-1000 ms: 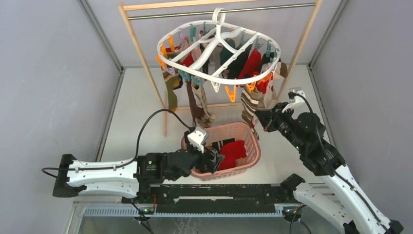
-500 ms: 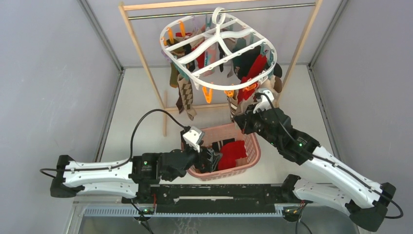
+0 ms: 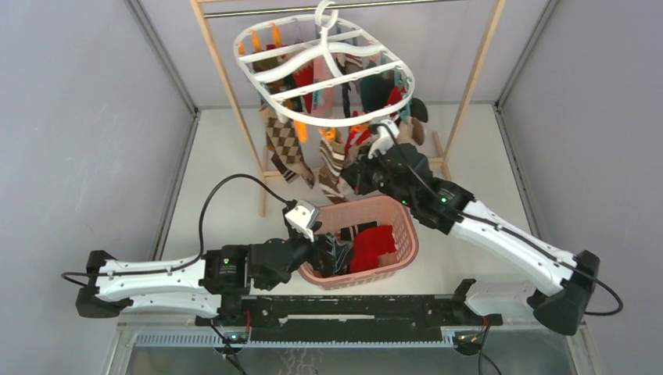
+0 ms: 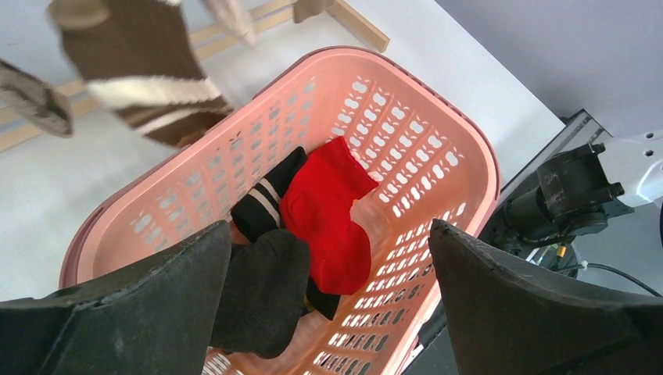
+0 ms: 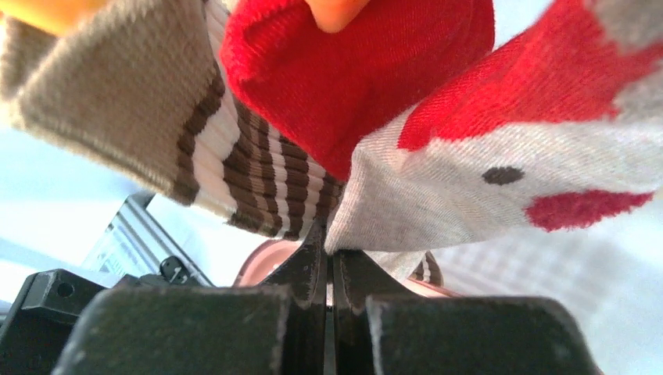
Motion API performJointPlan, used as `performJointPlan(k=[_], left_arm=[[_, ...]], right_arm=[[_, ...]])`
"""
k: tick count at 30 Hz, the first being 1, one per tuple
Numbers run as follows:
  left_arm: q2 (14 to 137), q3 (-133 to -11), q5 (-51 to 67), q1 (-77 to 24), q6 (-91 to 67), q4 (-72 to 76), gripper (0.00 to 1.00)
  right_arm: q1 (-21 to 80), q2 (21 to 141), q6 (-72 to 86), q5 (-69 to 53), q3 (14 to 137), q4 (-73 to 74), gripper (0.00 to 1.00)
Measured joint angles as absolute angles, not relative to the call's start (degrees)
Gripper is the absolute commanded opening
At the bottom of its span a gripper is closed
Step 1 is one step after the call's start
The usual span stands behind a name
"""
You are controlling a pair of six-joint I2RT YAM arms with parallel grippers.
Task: Remove the socks clipped to the hanger
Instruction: Remove the sock from the hanger.
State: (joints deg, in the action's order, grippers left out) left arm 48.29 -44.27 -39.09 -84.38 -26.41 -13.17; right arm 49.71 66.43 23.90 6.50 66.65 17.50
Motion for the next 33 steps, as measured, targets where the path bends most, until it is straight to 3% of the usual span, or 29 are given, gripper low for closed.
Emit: performJointPlan(k=[11, 22, 33], left_arm=[[45.30, -44.25, -40.60, -84.38, -26.44, -14.37, 1.00], [46.24, -44.25, -41.78, -84.38, -25.74, -14.26, 1.00], [56.05, -44.49, -42.28, -84.40, -19.86, -8.16, 1.00]], right_arm=[[54.81, 73.87, 23.94, 4.60, 71.16, 18.33, 0.02], [55.22, 58.22, 24.77, 4.84, 63.13, 20.14, 0.02], [55.11, 47.33, 26.85, 4.82, 58.08, 23.86, 0.03]])
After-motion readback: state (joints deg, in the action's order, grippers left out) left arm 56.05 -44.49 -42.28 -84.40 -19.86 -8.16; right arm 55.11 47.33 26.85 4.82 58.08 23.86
